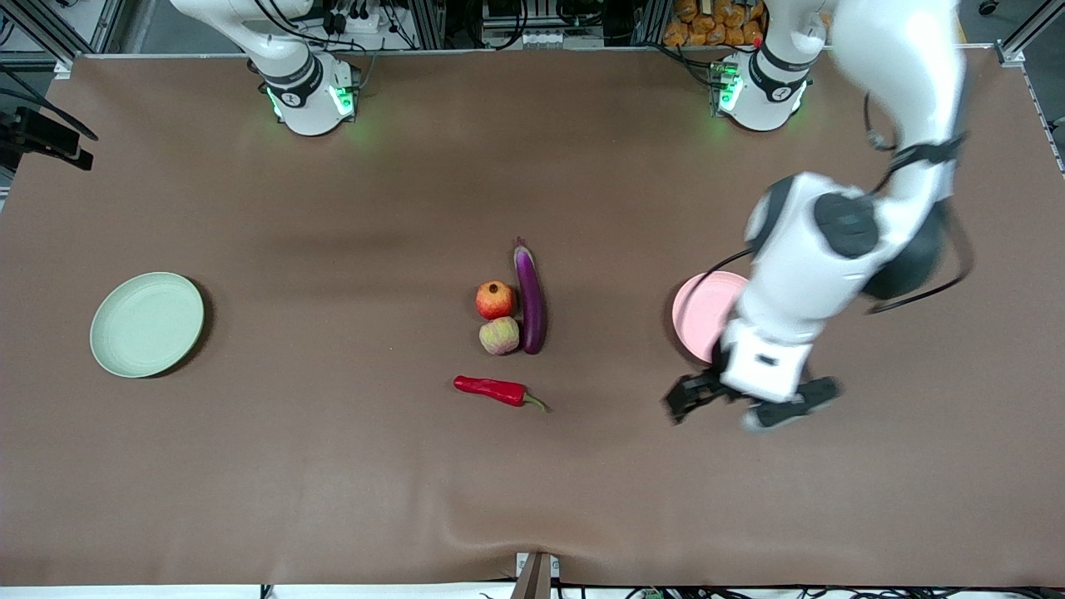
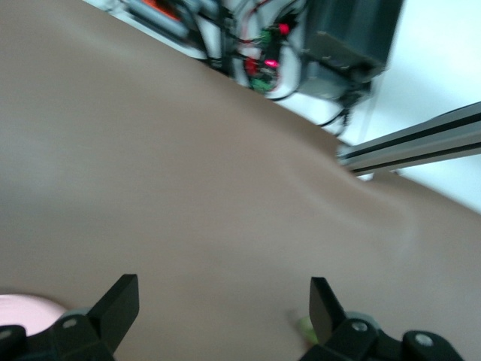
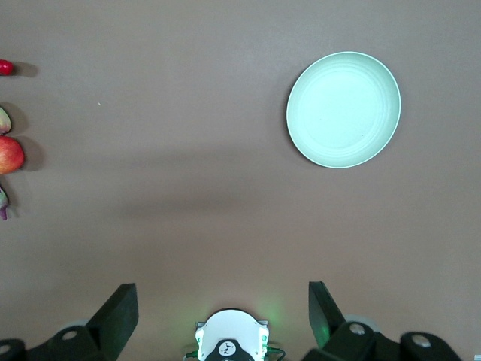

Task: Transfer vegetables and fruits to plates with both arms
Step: 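Reach the left gripper down to the red chili pepper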

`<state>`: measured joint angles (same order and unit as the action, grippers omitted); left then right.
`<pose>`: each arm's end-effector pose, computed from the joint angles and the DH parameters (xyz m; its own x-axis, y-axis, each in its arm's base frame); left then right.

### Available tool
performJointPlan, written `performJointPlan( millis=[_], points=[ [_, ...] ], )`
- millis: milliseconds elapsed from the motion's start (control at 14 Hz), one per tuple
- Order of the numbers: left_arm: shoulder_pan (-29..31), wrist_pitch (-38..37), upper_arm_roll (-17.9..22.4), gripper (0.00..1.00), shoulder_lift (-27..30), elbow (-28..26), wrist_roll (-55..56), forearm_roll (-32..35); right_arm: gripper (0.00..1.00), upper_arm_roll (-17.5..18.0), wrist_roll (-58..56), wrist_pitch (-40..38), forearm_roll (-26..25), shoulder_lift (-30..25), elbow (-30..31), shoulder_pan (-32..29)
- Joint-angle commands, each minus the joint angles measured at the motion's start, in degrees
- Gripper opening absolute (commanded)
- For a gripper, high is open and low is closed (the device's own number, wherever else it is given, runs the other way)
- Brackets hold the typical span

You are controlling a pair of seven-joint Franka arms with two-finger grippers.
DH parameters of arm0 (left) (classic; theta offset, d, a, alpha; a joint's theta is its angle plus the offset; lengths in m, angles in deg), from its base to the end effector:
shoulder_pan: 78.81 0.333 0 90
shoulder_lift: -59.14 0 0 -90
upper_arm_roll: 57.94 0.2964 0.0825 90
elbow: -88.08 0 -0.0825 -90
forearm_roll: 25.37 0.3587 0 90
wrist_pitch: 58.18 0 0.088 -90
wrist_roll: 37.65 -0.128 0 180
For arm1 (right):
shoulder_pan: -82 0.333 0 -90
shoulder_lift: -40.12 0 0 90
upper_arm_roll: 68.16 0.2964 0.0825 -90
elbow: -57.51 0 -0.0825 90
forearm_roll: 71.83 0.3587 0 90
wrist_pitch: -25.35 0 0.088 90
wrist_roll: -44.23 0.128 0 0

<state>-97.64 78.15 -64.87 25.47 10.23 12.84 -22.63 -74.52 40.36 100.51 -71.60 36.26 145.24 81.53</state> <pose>0.6664 -0.2988 0.4021 0.8557 0.4520 0.2520 0.3586 -0.8690 0.3408 0.4744 -0.0582 0.6146 0.9874 -0.0479 -0.1507 -0.0517 -0.9984 -0.0217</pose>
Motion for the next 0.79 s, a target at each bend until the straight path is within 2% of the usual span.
performJointPlan(
  millis=[0,215,430,717],
  points=[
    [-4.7,9.4,0.8,1.0,-7.6,4.3,10.1,1.0,1.0,0.8,0.4,-0.1,1.0,0.3,-0.4,-1.4],
    [-9.6,20.0,2.2,1.0,-13.7,4.6,21.9,1.1,1.0,0.7,0.4,0.0,1.0,0.3,-0.4,-2.0],
    [-17.4,21.3,10.2,1.0,-15.5,5.8,39.9,0.9,1.0,0.7,0.4,0.1,1.0,0.5,-0.4,-1.7],
    [-20.4,20.6,10.6,1.0,-17.7,5.8,57.5,0.8,1.0,0.9,0.4,0.9,1.0,0.5,-0.9,-1.1]
  ],
)
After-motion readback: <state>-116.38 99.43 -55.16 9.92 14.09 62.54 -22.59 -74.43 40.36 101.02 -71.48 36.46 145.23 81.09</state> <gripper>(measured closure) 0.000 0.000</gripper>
